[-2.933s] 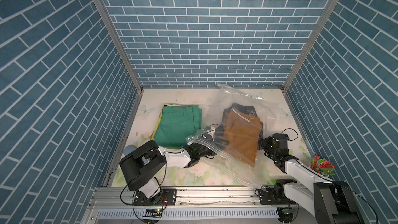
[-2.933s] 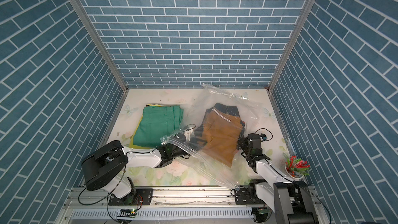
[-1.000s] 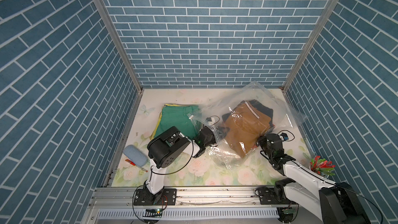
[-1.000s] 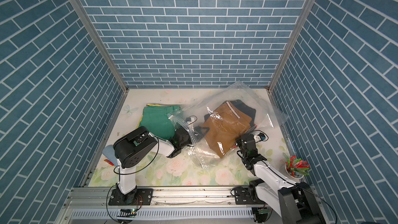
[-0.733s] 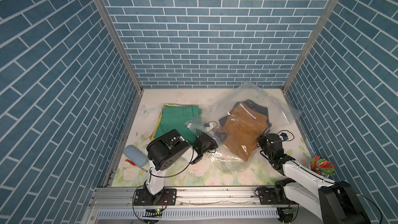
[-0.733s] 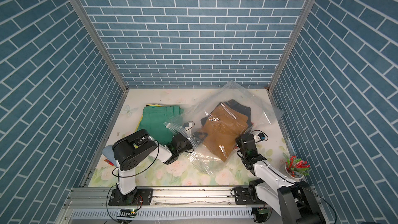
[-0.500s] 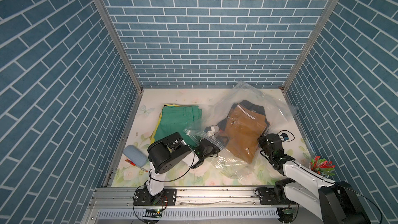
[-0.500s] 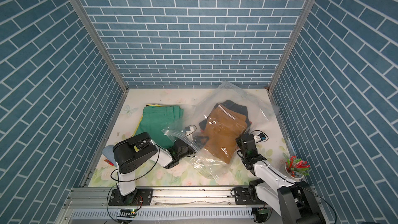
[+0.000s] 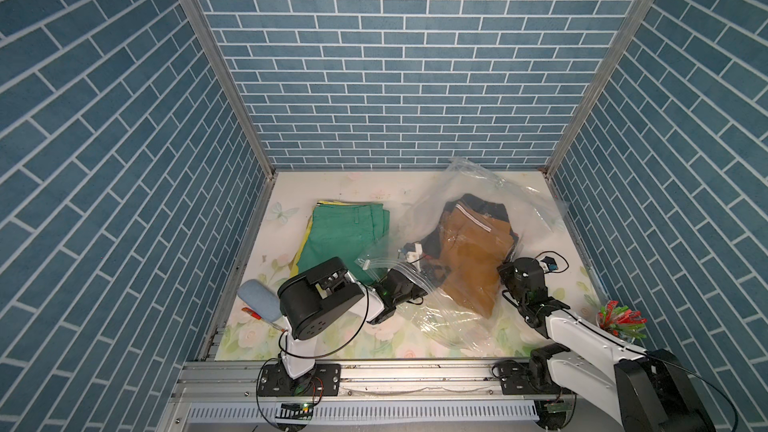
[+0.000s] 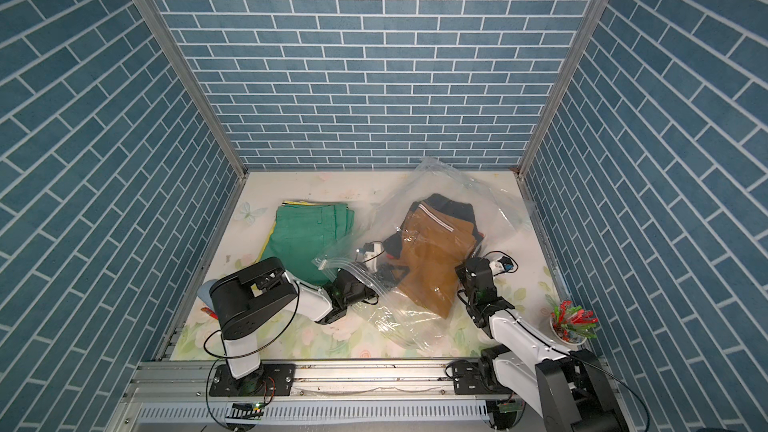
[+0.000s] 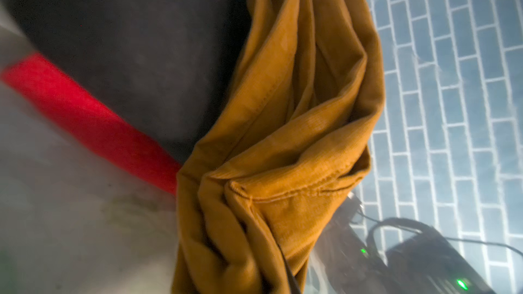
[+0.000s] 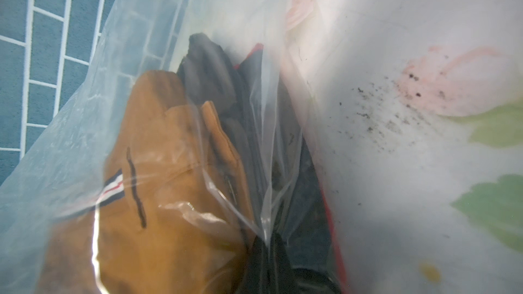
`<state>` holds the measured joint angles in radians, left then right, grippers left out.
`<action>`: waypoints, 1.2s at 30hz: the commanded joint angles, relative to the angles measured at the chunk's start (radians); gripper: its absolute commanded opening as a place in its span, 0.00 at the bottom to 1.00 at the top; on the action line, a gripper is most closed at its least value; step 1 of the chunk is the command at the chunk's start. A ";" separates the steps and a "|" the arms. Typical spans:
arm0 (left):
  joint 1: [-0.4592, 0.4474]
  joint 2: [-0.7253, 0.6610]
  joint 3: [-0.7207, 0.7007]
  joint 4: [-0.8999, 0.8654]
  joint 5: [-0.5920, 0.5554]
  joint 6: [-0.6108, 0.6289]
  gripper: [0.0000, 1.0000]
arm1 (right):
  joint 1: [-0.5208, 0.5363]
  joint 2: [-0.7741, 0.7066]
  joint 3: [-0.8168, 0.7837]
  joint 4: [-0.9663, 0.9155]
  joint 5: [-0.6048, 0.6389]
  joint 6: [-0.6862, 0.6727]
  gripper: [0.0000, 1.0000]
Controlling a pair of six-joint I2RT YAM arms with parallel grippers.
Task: Take the trousers out of the vacuum bag
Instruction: Take out the trousers from the vacuum bag.
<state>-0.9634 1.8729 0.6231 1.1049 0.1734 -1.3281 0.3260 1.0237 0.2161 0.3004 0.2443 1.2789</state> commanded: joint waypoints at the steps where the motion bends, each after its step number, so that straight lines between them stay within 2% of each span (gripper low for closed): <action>1: 0.001 -0.042 -0.026 0.129 0.208 -0.033 0.00 | 0.007 0.004 0.012 0.051 -0.024 0.016 0.00; 5: 0.008 -0.058 -0.026 0.189 0.232 -0.116 0.00 | 0.008 0.009 0.008 0.057 -0.024 0.016 0.00; 10: 0.008 -0.044 -0.031 0.356 0.252 -0.228 0.00 | 0.008 0.011 0.006 0.058 -0.023 0.014 0.00; 16: 0.008 -0.078 -0.071 0.413 0.266 -0.269 0.00 | 0.007 0.019 0.014 0.061 -0.027 0.011 0.00; 22: 0.018 -0.181 -0.109 0.192 0.320 -0.187 0.00 | 0.003 0.012 0.024 0.045 -0.027 -0.005 0.00; 27: 0.046 -0.289 -0.195 0.088 0.350 -0.163 0.00 | -0.003 0.008 0.026 0.037 -0.022 -0.010 0.00; 36: 0.051 -0.385 -0.179 -0.207 0.458 0.003 0.00 | -0.005 0.026 0.037 0.044 -0.033 -0.016 0.00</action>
<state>-0.9066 1.5246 0.4267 0.9829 0.4847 -1.4239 0.3222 1.0393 0.2173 0.3222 0.2287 1.2781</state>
